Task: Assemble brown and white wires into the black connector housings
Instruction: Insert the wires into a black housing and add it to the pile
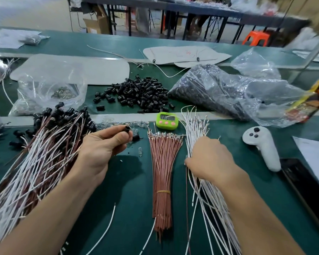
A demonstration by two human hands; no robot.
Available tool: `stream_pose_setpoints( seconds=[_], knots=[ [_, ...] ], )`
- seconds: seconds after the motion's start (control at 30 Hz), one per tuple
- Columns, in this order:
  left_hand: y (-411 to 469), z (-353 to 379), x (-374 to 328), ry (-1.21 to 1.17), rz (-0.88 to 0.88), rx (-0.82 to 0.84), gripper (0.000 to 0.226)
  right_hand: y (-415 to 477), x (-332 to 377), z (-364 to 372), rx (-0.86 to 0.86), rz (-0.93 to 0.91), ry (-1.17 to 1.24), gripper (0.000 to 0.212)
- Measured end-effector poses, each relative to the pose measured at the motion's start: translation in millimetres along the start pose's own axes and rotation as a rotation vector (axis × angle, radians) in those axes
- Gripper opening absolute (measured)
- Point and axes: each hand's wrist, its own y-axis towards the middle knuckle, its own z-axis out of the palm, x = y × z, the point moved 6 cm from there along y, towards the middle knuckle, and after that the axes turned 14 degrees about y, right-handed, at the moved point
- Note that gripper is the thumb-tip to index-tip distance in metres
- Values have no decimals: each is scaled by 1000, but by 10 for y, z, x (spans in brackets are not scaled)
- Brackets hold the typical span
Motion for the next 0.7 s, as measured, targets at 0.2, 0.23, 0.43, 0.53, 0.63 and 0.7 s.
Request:
stream_pose_setpoints(
  seconds=[0.2, 0.23, 0.43, 0.53, 0.63, 0.7],
  knots=[
    [3, 3, 9, 31, 15, 14, 20, -32, 72, 22, -36, -47, 23, 20],
    [2, 5, 9, 35, 16, 19, 20, -21, 74, 26, -29, -52, 15, 19],
    [7, 4, 21, 40, 21, 28, 20, 180, -195, -135, 27, 30, 431, 31],
    [18, 11, 35, 46, 18, 26, 16, 233, -224, -267, 61, 23, 837, 23],
    [13, 0, 50, 41, 7, 14, 17, 288, -213, -404, 26, -21, 938, 29],
    [8, 2, 45, 43, 10, 20, 15, 344, -172, -484, 8, -40, 1061, 23]
  ],
)
